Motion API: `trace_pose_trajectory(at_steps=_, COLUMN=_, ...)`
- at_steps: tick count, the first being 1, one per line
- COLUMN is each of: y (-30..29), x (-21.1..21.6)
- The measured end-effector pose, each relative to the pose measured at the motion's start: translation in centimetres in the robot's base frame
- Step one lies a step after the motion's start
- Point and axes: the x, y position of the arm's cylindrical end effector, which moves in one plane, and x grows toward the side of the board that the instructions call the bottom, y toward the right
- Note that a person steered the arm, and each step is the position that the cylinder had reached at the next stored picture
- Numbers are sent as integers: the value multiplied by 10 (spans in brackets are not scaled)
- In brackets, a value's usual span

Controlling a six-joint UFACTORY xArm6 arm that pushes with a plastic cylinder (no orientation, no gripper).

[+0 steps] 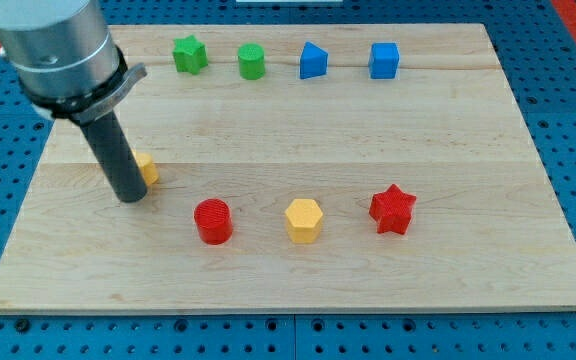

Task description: Slide the yellow heart towards the center

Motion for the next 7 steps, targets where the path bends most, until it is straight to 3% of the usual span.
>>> trace_pose_trajectory(at_steps=2, y=-64, x=-13)
trace_pose_trajectory(at_steps=4, y=38, x=-69)
trace_pose_trajectory(at_steps=6, y=33, x=-67)
trace_pose_trajectory(at_steps=7, y=66, x=-67)
